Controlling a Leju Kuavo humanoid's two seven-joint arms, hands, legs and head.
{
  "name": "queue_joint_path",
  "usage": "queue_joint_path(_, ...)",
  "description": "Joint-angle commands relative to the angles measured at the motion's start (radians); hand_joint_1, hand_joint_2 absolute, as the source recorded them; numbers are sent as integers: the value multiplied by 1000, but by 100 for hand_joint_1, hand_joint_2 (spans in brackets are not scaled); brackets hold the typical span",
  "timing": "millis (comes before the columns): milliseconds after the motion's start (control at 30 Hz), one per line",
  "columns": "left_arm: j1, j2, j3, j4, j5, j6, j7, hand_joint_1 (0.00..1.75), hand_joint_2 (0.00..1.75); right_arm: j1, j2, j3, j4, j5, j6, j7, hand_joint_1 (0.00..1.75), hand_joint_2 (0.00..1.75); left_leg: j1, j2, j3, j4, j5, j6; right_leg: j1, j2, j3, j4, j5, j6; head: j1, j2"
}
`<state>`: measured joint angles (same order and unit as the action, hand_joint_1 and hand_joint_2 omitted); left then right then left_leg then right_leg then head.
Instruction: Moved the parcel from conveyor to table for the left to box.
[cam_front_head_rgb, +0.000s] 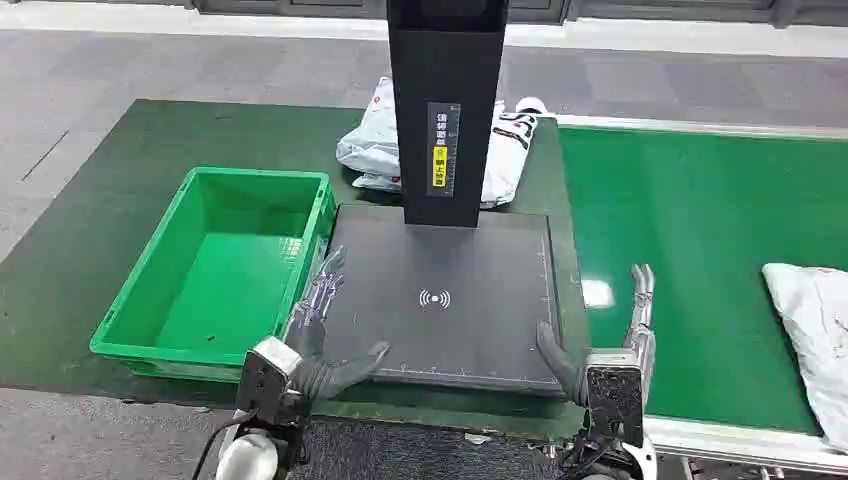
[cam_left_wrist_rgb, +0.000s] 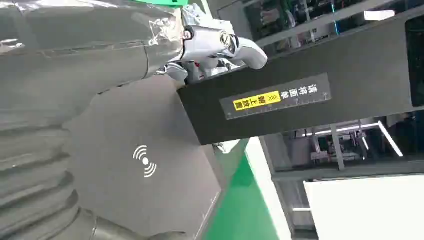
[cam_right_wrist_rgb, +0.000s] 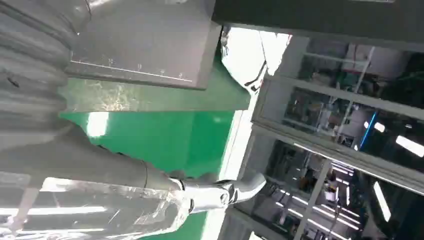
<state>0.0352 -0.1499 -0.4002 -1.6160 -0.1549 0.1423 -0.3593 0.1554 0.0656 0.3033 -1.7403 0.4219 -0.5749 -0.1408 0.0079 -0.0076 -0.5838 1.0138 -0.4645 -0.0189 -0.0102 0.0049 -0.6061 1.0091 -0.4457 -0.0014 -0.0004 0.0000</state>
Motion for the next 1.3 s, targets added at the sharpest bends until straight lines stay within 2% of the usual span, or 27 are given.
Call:
queue_joint_path(33,-32,8,14,70,-1,-5,3,0,175,-6,30,-64,15,2,5,8,0,175,0,0,2,-2,0,0,0,-1,2,-1,0,0,0,0)
queue_joint_path(133,-35,0,19,79,-1,-5,9,0,175,-14,45,-68,16,14,25,5,0,175,0,0,3,-2,0,1,0,-1,3,-2,0,0,0,0)
queue_joint_path(200,-64,31,21,123,5,-2,11,0,175,-24,77,-73,7,31,65,-15,0,175,-1,0,4,-3,0,1,0,-1,4,-3,0,0,0,0)
queue_joint_path(333,-72,23,33,144,10,-17,4,0,175,-30,107,-112,13,58,89,27,0,175,-1,1,4,-3,1,0,0,0,3,-2,1,0,0,0)
queue_joint_path(533,-86,17,34,161,8,-20,4,0,175,-39,113,-145,22,73,115,16,0,175,0,0,3,-2,1,1,0,-1,3,-2,0,0,0,0)
queue_joint_path(600,-96,22,27,173,8,-22,4,0,175,-58,123,-210,53,136,85,64,0,175,0,1,4,-3,0,0,0,0,4,-2,0,0,0,0)
queue_joint_path(700,-98,22,26,176,8,-21,4,0,175,-69,114,-234,68,126,99,61,0,175,0,-1,4,-3,1,1,0,-2,5,-4,1,0,0,0)
queue_joint_path(767,-100,23,23,174,10,-26,8,0,175,-78,122,-285,89,242,69,117,0,175,0,0,7,-6,2,1,0,-1,8,-7,1,0,0,0)
queue_joint_path(800,-102,20,23,173,12,-32,13,0,175,-93,107,-337,118,319,55,179,0,175,0,0,7,-6,2,1,0,-1,7,-6,1,0,0,0)
queue_joint_path(900,-114,14,26,176,16,-51,24,0,175,-142,50,-477,222,429,13,237,0,175,0,-2,3,-2,1,1,0,-2,5,-3,1,0,0,0)
queue_joint_path(933,-111,-8,29,166,13,-71,32,0,175,-158,31,-532,263,505,9,287,0,175,0,-2,4,-3,1,1,0,-3,5,-4,1,0,0,0)
queue_joint_path(967,-113,-18,24,161,6,-79,41,0,175,-175,15,-578,302,525,9,294,0,175,1,-3,4,-4,2,2,1,-4,7,-6,2,1,0,0)
queue_joint_path(1100,-137,-22,-4,183,2,-95,53,0,175,-260,-68,-723,515,777,101,403,0,175,0,-5,5,-3,2,3,1,-5,8,-7,2,2,0,0)
queue_joint_path(1133,-140,-22,-5,188,2,-95,53,0,175,-270,-73,-736,542,781,99,392,0,175,-1,-4,3,-2,1,2,-1,-4,7,-4,2,2,0,0)
queue_joint_path(1200,-144,-13,-11,199,10,-107,50,0,175,-274,-99,-774,592,866,107,439,0,175,-1,-2,6,-4,2,2,0,-3,9,-8,3,2,0,0)
queue_joint_path(1300,-148,3,-16,219,26,-111,39,0,175,-271,-131,-813,640,938,147,470,0,175,-2,-7,4,-2,2,2,-2,-7,8,-6,2,3,0,0)
